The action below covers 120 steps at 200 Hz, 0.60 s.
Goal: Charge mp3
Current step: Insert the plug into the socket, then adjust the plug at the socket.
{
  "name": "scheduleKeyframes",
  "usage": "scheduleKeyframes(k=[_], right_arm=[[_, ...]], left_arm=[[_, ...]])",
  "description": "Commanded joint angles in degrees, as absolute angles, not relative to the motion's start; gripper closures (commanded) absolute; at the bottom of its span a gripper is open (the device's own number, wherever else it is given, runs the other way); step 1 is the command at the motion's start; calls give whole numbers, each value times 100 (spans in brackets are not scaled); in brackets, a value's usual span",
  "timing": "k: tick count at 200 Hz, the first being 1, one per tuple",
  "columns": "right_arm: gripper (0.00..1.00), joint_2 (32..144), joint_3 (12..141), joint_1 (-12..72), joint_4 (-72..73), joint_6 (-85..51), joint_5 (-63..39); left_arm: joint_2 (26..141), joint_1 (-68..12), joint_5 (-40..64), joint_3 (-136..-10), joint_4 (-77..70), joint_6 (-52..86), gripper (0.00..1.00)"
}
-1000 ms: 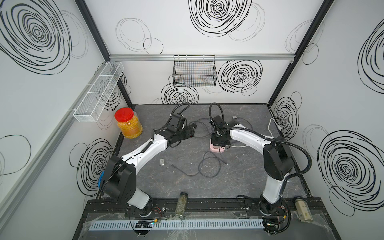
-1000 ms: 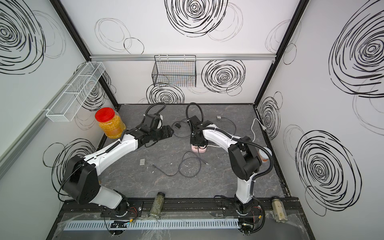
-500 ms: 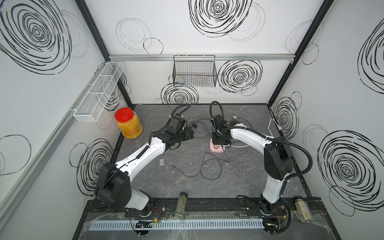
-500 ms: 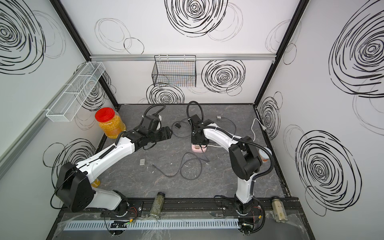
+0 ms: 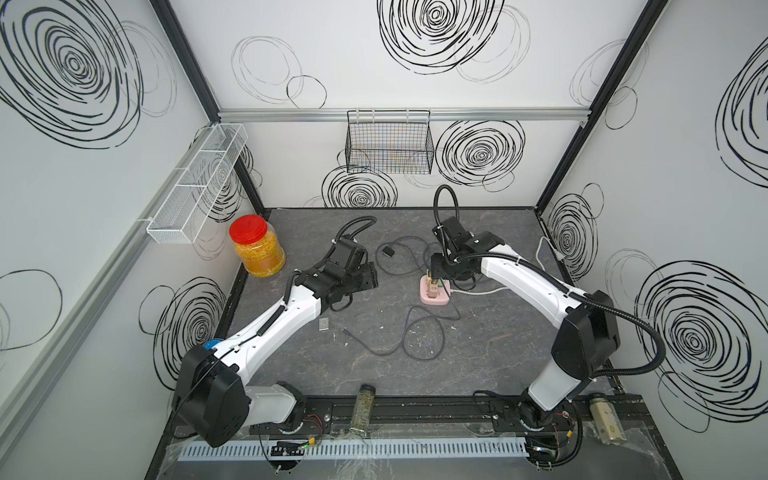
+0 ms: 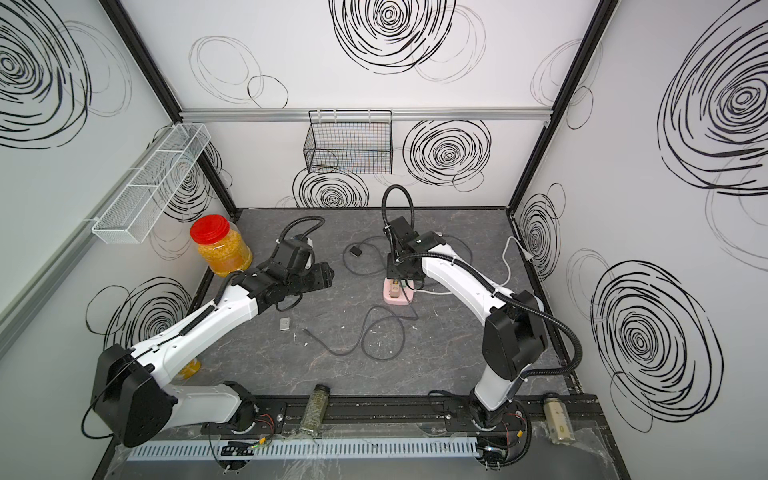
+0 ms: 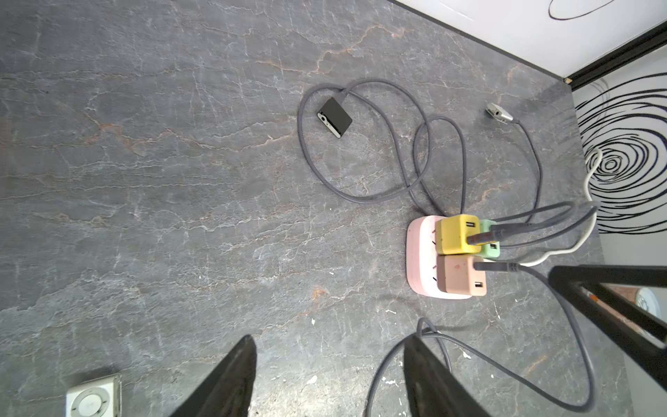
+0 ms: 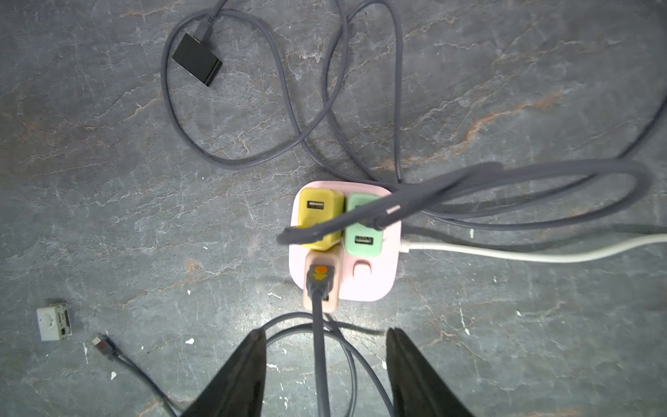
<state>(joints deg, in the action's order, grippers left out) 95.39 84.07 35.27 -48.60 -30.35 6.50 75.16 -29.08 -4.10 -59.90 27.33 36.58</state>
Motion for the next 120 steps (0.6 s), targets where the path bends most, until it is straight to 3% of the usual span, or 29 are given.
scheduleKeyframes(k=[1, 60, 120], right_arm=[[42, 9212, 8508, 3491, -5226, -2908, 936], [52, 9098, 8552, 3441, -4939, -2725, 919], [67, 9052, 8301, 2920, -4652, -2824, 439]], left_arm=[[7331, -2848, -706, -5886, 2883, 3541, 32], [7726, -2967, -539, -5860, 2326, 3573, 35], [9462, -3363, -237, -7020, 1346, 3782, 43]])
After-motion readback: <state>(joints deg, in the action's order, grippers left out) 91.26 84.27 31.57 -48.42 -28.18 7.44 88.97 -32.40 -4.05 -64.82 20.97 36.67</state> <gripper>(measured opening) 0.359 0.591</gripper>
